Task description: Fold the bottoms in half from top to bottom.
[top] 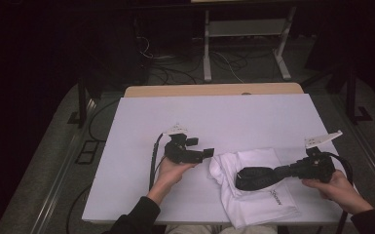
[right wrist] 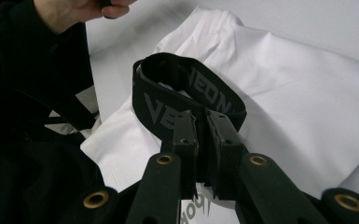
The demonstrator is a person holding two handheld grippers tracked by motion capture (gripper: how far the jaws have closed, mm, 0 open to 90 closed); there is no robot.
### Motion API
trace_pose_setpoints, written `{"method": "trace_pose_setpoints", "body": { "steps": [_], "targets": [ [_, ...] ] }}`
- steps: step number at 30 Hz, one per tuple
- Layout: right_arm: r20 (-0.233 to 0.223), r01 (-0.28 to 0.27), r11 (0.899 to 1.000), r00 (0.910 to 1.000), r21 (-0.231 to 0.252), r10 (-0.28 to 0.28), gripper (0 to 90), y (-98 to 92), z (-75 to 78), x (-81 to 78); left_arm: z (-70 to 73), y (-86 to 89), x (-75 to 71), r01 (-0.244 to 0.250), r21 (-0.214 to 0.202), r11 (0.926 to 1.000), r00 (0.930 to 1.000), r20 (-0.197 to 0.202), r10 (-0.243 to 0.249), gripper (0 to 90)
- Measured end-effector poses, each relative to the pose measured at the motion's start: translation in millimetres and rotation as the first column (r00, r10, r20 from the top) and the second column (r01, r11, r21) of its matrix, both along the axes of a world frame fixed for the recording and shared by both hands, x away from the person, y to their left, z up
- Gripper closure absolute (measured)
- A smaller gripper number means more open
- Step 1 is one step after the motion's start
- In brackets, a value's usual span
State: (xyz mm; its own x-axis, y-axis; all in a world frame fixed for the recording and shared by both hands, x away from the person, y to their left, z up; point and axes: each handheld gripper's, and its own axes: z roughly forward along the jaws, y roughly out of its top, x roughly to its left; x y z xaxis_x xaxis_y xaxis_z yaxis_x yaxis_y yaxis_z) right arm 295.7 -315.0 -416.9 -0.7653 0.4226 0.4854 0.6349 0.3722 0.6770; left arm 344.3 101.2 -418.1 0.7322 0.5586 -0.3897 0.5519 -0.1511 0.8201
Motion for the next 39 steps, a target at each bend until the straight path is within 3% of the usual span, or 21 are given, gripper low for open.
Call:
{"method": "trace_pose_setpoints", "body": {
  "steps": [9, 19, 29, 35, 39],
  "targets": [
    [0.004, -0.018, 1.0, 0.9998, -0.005, 0.018, 80.3, 0.2, -3.0, -13.2, -1.3, 5.4, 0.6, -0.013, -0.005, 0.9999, 0.9999, 0.006, 0.013, 8.1],
    [0.002, -0.033, 0.998, 0.9995, -0.051, 0.033, 78.3, -6.2, -7.7, -26.2, -2.1, 9.7, -0.1, -0.019, -0.016, 0.9997, 0.9997, 0.016, 0.019, 4.9],
    [-0.015, -0.016, 0.993, 0.9998, -0.121, 0.015, 61.7, -16.5, -14.5, -38.5, -4.9, 8.6, -2.5, -0.004, -0.014, 0.9999, 0.9998, 0.019, 0.004, 3.2],
    [0.009, 0.002, 0.996, 1.0, -0.094, -0.001, 51.4, -28.0, -6.7, -40.5, -4.3, 7.5, -4.4, 0.002, -0.016, 0.9999, 0.9998, 0.022, -0.002, 2.5],
    [0.036, 0.02, 0.997, 0.9992, -0.068, -0.017, 50.8, -32.1, 2.6, -37.3, -4.7, 7.6, -4.7, 0.004, -0.015, 0.9999, 0.9998, 0.02, -0.004, 2.5]
  ]
}}
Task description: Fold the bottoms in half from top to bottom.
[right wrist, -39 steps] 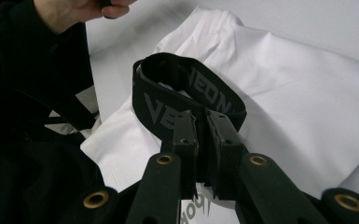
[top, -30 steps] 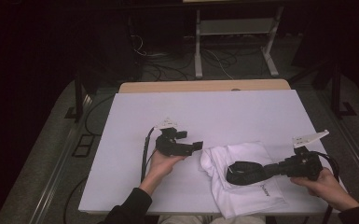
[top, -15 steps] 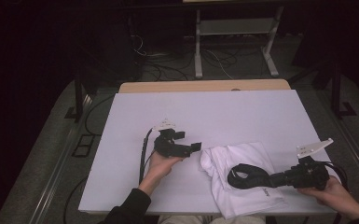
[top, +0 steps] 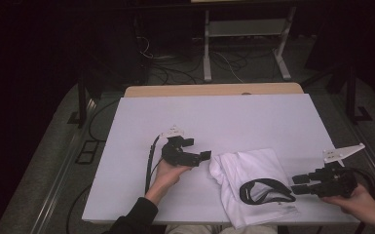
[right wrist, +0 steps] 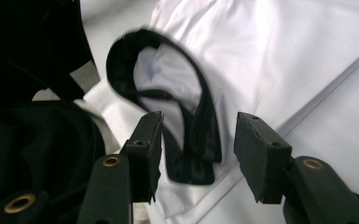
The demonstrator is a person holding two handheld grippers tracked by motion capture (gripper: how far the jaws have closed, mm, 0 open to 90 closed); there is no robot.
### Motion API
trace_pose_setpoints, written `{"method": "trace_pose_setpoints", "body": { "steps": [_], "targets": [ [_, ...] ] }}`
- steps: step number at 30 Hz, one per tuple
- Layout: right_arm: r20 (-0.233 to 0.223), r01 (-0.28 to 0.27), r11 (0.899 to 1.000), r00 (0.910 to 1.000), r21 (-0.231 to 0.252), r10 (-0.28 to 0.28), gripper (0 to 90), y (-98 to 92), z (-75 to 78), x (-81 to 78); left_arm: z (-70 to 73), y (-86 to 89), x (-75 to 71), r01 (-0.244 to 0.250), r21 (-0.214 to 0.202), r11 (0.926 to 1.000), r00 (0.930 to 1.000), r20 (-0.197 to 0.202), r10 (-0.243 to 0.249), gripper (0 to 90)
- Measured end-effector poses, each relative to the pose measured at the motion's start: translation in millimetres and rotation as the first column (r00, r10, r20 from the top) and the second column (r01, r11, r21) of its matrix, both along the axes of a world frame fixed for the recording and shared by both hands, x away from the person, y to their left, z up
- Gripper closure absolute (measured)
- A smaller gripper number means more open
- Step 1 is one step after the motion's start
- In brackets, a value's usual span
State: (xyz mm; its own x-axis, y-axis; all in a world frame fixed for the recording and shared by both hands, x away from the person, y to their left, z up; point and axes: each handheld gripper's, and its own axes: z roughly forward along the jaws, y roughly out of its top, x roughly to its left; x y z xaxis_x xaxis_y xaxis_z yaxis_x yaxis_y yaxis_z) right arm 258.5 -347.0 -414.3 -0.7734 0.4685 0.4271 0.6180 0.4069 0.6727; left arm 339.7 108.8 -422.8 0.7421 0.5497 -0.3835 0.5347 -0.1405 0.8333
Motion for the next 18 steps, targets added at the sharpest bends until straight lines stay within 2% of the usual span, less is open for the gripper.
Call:
{"method": "trace_pose_setpoints", "body": {
  "steps": [3, 7, 12, 18],
  "targets": [
    [0.008, 0.02, 1.0, 0.9998, 0.015, -0.02, 54.9, 1.8, 6.0, 4.8, -0.3, 0.0, -0.3, 0.004, 0.0, 1.0, 1.0, 0.0, -0.004, 2.4],
    [0.012, 0.037, 0.999, 0.9992, 0.014, -0.037, 66.8, 11.3, 9.9, 13.9, -0.1, 0.1, -0.7, 0.008, 0.001, 1.0, 1.0, 0.001, -0.008, 2.4],
    [0.008, 0.018, 1.0, 0.9998, -0.012, -0.018, 75.0, 31.0, 10.9, 25.2, -0.5, -0.9, -1.2, 0.014, 0.0, 0.9999, 0.9999, 0.001, -0.014, 2.4],
    [0.01, -0.01, 0.999, 0.9999, -0.032, 0.01, 80.8, 50.8, 11.1, 35.8, -1.5, -1.4, -1.6, 0.014, 0.0, 0.9999, 0.9999, 0.003, -0.014, 2.4]
  ]
}}
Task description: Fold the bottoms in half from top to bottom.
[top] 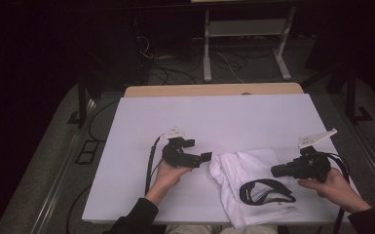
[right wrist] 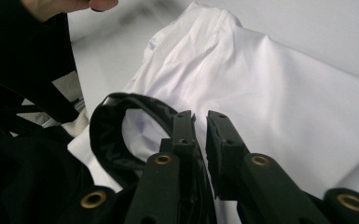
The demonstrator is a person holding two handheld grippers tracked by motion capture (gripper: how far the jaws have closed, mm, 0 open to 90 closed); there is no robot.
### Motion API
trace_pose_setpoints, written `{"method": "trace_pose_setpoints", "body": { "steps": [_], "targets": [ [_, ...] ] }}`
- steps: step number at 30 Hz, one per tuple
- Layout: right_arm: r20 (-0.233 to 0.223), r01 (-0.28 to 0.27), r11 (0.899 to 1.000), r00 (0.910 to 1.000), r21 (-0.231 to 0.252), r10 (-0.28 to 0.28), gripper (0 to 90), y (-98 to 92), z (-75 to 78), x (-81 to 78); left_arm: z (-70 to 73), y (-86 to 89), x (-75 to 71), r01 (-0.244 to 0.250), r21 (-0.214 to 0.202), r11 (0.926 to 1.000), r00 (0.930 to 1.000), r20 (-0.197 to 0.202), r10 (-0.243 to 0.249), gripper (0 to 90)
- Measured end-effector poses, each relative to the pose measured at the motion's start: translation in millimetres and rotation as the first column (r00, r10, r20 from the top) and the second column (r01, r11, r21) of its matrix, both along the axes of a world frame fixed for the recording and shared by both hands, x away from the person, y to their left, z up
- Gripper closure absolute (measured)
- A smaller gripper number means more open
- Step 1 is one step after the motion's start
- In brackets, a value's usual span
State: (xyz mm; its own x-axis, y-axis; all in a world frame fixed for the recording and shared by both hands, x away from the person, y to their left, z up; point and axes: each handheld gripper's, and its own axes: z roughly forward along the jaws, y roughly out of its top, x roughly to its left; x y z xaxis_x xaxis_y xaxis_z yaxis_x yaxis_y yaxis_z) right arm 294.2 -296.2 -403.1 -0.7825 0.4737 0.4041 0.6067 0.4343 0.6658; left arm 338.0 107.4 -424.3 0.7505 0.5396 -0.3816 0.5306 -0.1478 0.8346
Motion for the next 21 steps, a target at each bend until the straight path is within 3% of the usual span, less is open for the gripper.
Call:
{"method": "trace_pose_setpoints", "body": {
  "steps": [8, 21],
  "targets": [
    [-0.007, -0.013, 1.0, 0.9999, -0.009, 0.013, 82.2, 13.1, -2.9, 11.0, -0.4, -0.8, -0.4, 0.005, -0.005, 1.0, 1.0, -0.001, -0.005, 2.5],
    [-0.036, -0.076, 0.997, 0.9965, -0.03, 0.075, 82.2, 34.1, -10.6, 15.2, -2.2, -4.5, -1.1, 0.018, 0.004, 0.9998, 0.9998, -0.001, -0.018, 2.5]
  ]
}}
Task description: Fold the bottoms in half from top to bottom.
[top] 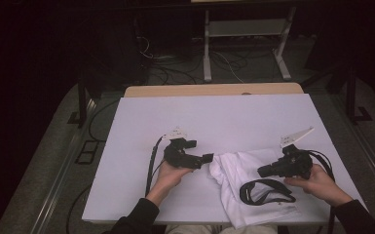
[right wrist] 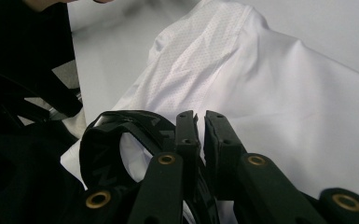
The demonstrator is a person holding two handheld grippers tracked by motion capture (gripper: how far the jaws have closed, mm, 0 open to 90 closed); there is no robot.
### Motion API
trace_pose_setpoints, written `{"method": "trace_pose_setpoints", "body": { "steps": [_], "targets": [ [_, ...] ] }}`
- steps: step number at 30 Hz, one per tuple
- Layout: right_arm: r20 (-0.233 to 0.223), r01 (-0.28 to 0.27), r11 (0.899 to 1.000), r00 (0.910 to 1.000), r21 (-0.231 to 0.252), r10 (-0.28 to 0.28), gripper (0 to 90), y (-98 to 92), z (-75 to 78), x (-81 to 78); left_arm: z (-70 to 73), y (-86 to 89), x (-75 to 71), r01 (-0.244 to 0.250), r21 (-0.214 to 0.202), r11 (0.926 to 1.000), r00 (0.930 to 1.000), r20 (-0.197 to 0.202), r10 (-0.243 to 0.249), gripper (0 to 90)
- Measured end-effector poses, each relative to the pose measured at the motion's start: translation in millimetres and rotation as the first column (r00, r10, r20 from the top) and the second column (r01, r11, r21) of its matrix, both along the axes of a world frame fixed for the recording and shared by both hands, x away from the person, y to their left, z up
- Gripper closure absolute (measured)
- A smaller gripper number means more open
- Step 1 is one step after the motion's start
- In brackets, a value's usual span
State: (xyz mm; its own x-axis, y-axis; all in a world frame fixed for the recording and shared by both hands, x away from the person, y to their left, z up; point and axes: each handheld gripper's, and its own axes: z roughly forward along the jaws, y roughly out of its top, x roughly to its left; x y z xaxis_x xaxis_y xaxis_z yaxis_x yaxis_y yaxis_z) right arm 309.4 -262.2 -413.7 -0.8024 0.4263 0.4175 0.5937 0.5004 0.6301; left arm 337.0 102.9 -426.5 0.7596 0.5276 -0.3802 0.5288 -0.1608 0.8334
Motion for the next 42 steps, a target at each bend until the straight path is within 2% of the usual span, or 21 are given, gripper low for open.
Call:
{"method": "trace_pose_setpoints", "body": {
  "steps": [6, 12, 18, 28, 33, 42],
  "targets": [
    [-0.018, -0.023, 0.999, 0.9996, -0.022, 0.023, 82.0, 9.5, -5.5, 0.8, -0.5, 0.1, 0.3, 0.001, 0.002, 1.0, 1.0, 0.001, -0.001, 2.5],
    [-0.046, -0.057, 0.998, 0.9974, -0.022, 0.056, 82.7, 15.6, -11.7, -2.2, -0.6, -0.1, -0.1, 0.003, 0.005, 1.0, 1.0, 0.004, -0.003, 2.5],
    [-0.063, -0.093, 0.996, 0.9937, -0.007, 0.092, 82.9, 16.4, -12.4, -13.4, -0.9, -0.1, -0.3, 0.0, 0.004, 1.0, 1.0, 0.001, 0.0, 2.5],
    [-0.097, -0.14, 0.989, 0.9848, 0.047, 0.144, 83.3, 10.1, -16.8, -34.0, -3.2, -2.7, -0.6, 0.011, 0.009, 0.9999, 0.9999, -0.009, -0.011, 2.5],
    [-0.109, -0.178, 0.983, 0.9775, 0.033, 0.181, 83.3, 15.2, -20.8, -41.5, -4.4, -4.1, -0.8, 0.013, 0.009, 0.9999, 0.9998, -0.014, -0.013, 2.5],
    [-0.124, -0.224, 0.974, 0.9678, -0.021, 0.219, 85.7, 25.2, -30.5, -47.8, -6.3, -6.9, -0.7, 0.024, 0.012, 0.9996, 0.9994, -0.024, -0.024, 1.9]
  ]
}}
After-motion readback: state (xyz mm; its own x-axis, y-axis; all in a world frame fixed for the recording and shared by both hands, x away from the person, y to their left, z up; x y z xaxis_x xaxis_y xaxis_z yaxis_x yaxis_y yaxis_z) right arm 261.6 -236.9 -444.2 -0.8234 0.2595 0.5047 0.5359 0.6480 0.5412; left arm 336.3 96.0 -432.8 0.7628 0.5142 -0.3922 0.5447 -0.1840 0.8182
